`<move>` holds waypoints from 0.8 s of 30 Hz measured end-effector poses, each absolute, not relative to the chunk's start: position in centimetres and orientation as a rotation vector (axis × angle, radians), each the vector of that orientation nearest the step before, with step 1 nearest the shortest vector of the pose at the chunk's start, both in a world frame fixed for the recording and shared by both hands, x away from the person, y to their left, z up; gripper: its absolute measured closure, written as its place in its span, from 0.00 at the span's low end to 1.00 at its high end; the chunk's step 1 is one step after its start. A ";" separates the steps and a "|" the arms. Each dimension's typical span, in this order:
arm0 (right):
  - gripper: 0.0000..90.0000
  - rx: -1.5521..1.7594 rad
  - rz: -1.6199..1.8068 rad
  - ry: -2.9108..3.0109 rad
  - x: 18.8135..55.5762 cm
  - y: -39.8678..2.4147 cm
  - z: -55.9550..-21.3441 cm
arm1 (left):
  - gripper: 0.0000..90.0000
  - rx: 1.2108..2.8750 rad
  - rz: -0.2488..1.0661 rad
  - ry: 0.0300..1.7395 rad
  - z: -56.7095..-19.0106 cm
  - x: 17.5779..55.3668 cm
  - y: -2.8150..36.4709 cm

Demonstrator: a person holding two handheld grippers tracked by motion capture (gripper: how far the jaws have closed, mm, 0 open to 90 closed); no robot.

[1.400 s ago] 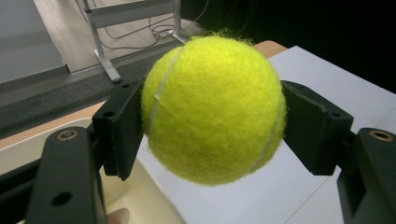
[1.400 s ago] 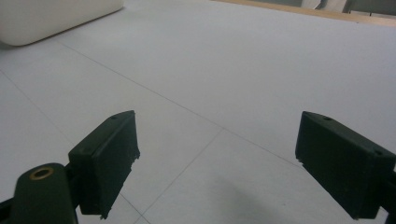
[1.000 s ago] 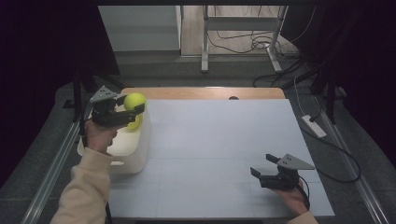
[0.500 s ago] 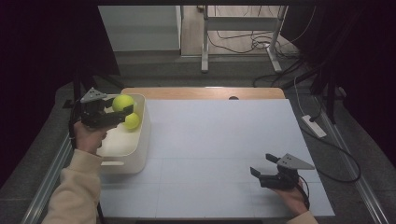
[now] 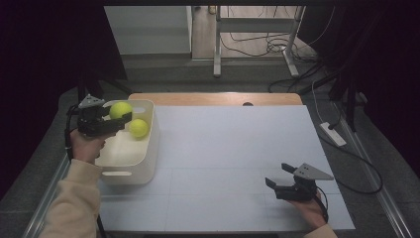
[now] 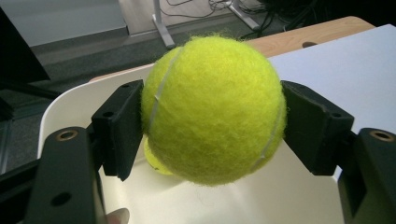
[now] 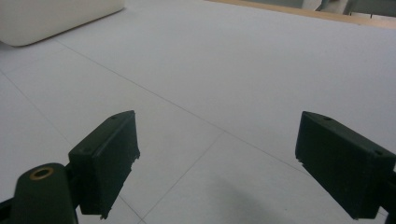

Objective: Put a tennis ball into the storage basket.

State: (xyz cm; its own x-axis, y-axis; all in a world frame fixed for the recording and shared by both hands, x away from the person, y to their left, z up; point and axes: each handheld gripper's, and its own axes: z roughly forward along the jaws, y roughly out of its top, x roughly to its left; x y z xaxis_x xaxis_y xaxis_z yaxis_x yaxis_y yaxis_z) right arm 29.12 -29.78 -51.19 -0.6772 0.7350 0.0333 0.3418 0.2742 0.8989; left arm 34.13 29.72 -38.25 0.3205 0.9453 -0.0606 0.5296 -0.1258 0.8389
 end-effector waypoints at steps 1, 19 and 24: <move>0.15 0.974 1.373 2.160 29.1 -29.8 -51.2 | 0.30 1.780 0.650 1.325 -38.3 34.1 29.8; 0.14 0.973 1.380 2.159 29.1 -29.8 -51.2 | 0.11 1.729 0.599 1.299 -38.0 33.5 29.8; 0.15 0.970 1.377 2.163 29.1 -29.7 -51.2 | 0.08 1.701 0.541 1.230 -38.0 33.0 29.5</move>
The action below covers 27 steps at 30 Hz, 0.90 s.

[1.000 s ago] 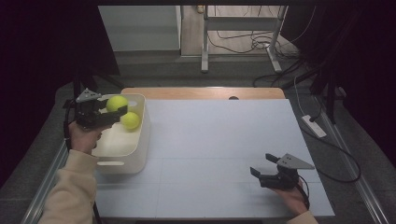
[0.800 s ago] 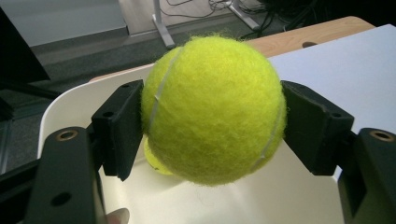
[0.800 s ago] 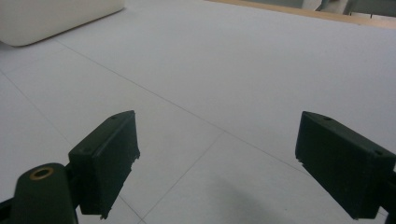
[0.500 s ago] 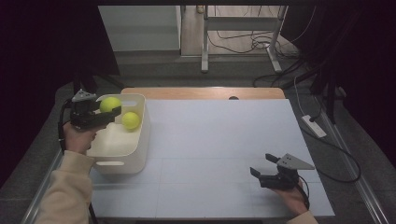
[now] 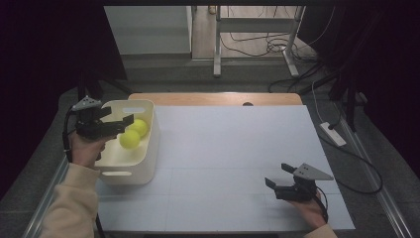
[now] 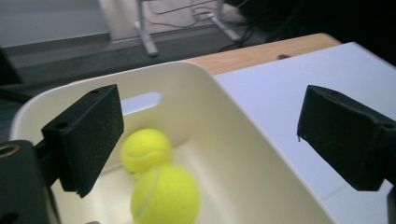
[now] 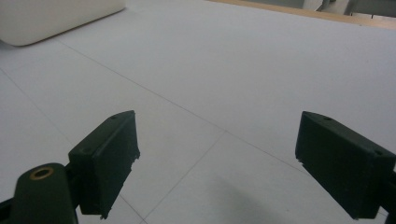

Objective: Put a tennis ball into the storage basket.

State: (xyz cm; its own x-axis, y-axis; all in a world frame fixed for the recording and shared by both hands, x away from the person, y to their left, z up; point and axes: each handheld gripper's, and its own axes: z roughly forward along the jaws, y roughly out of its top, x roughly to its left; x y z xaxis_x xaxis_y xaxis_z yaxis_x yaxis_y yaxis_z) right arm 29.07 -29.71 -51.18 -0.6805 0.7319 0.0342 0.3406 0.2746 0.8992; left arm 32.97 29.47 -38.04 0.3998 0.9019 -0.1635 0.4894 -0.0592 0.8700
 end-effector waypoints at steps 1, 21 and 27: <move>0.15 0.968 1.378 2.161 29.1 -29.7 -51.2 | 0.08 1.695 0.530 1.221 -38.1 32.9 29.4; 0.14 0.975 1.386 2.164 29.3 -29.8 -51.2 | 0.08 1.691 0.448 1.048 -38.9 30.9 26.4; 0.14 0.978 1.393 2.156 29.1 -29.9 -51.1 | 0.08 1.705 0.427 0.992 -39.3 29.9 25.1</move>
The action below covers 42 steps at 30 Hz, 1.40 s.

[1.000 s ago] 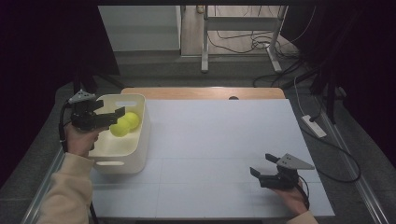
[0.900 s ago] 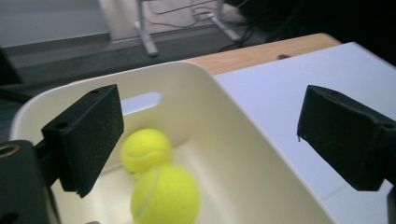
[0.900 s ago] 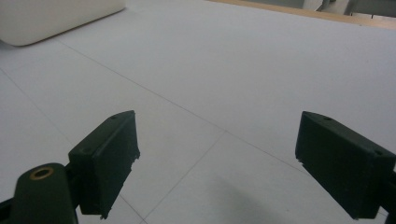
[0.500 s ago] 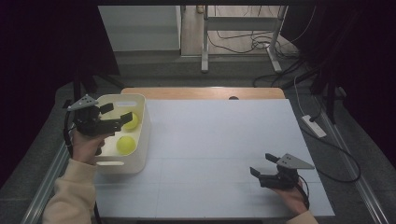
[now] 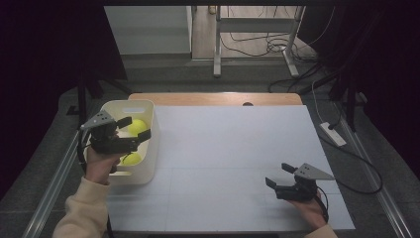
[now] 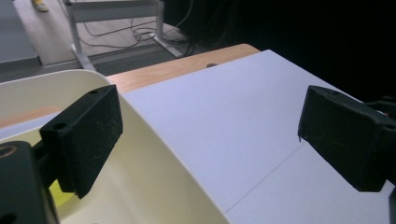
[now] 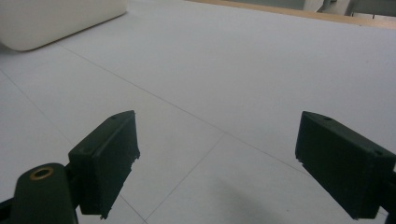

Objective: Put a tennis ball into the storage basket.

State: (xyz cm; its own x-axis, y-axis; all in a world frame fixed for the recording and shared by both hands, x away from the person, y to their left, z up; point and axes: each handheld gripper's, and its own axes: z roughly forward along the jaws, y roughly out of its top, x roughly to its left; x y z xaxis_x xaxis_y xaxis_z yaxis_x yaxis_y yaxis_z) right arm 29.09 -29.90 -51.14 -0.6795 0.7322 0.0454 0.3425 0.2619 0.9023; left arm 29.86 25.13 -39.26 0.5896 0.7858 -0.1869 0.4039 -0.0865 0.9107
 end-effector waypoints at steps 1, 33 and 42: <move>0.14 0.978 1.393 2.157 29.1 -29.9 -51.1 | 0.08 1.708 0.425 0.982 -39.3 29.7 24.8; 0.14 0.974 1.396 2.152 28.8 -29.8 -51.0 | 0.09 1.751 0.353 0.747 -41.4 25.2 20.2; 0.15 0.975 1.398 2.150 28.7 -29.8 -50.9 | 0.09 1.775 0.325 0.687 -42.2 24.1 18.6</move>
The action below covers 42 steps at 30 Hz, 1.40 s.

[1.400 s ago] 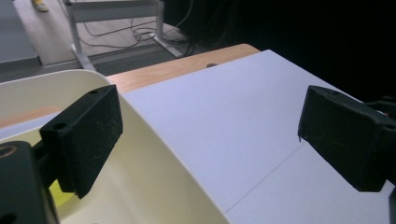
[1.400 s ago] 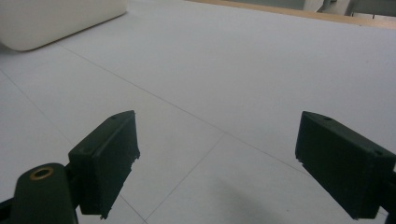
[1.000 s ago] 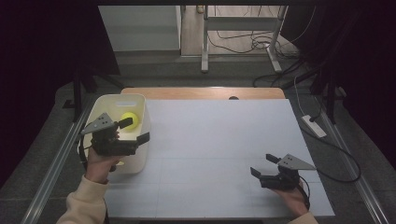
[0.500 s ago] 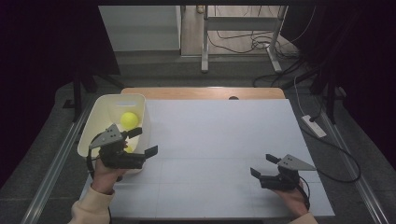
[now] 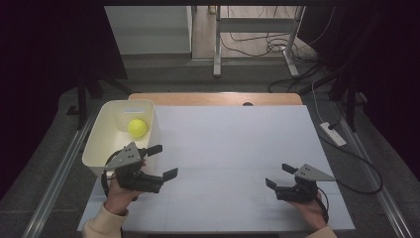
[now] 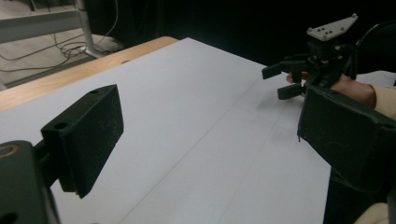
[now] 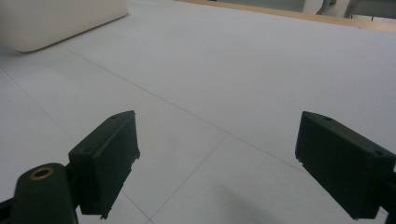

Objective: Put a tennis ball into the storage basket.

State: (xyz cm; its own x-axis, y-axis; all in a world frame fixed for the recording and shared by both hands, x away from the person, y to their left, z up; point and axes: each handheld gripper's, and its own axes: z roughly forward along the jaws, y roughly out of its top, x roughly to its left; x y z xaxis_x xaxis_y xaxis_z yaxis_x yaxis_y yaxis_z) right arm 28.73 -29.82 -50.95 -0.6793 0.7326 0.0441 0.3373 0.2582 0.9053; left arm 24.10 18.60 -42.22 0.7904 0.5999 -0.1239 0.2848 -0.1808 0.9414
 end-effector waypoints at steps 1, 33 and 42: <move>0.14 0.977 1.398 2.150 28.7 -29.8 -50.9 | 0.09 1.777 0.320 0.683 -42.4 24.0 18.5; 0.14 0.963 1.405 2.162 28.6 -29.8 -51.0 | 0.08 1.942 0.228 0.745 -50.8 23.9 17.3; 0.14 0.955 1.412 2.166 28.5 -29.8 -51.1 | 0.08 1.951 0.228 0.762 -51.5 24.1 17.5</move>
